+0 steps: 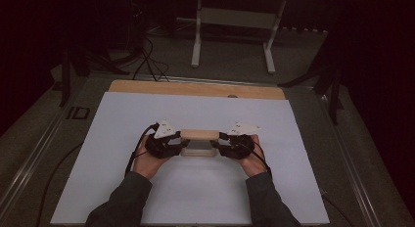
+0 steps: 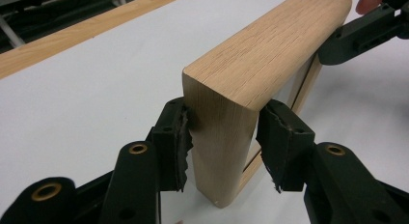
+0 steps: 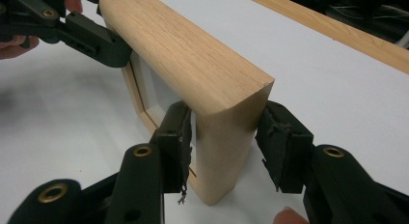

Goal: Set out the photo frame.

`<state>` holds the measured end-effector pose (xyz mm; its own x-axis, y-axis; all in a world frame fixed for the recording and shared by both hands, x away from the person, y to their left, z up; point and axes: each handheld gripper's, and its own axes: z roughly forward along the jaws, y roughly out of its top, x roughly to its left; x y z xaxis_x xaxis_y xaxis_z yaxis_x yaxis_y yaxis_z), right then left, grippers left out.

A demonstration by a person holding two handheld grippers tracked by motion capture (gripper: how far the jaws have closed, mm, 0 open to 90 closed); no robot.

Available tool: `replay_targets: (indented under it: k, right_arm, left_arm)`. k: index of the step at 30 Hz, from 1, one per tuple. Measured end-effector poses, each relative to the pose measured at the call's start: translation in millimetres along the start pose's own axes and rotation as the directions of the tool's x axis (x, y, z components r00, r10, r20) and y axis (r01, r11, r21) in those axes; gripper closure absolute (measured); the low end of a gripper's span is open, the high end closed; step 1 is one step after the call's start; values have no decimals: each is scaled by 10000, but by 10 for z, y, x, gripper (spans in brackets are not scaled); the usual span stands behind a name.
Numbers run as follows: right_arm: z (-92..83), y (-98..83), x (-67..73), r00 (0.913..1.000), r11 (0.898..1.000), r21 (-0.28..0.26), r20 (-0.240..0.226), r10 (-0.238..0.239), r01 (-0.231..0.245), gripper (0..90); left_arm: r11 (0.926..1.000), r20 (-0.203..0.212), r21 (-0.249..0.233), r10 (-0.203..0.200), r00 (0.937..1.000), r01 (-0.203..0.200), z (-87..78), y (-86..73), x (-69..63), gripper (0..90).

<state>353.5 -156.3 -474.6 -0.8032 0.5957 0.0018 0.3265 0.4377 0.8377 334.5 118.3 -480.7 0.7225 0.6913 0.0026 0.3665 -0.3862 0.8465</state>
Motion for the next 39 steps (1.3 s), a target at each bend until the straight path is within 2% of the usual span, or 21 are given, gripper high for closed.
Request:
replay_targets:
  k: [5, 10, 15, 23, 31, 39]
  right_arm:
    - [8, 24, -7, 10000, 10000, 74, 64, -1, 1, 549]
    - [16, 31, -16, 9999, 9999, 33, 78, 119, -119, 546]
    - [47, 64, -21, 9991, 9991, -97, 12, 422, -422, 544]
    - [120, 120, -21, 9983, 9982, -152, 82, 577, -576, 541]
    - [197, 142, -40, 9956, 9954, -203, 83, 934, -933, 533]
    - [255, 170, -60, 9934, 9935, -196, 210, 1126, -1122, 533]
  left_arm:
    - [10000, 106, 24, -31, 9999, 30, -13, 1, 14, 570]
    - [10000, 1, 27, -9, 10000, 9, -23, 18, 18, 574]
    - [10000, -95, -14, -85, 9999, 85, -46, 42, 59, 572]
    - [9991, -230, -98, -404, 9989, 402, -41, 33, 128, 564]
    - [9981, -389, -42, -619, 9973, 618, -22, 39, 166, 557]
    - [9939, -398, -100, -1099, 9931, 1096, 32, 37, 236, 546]
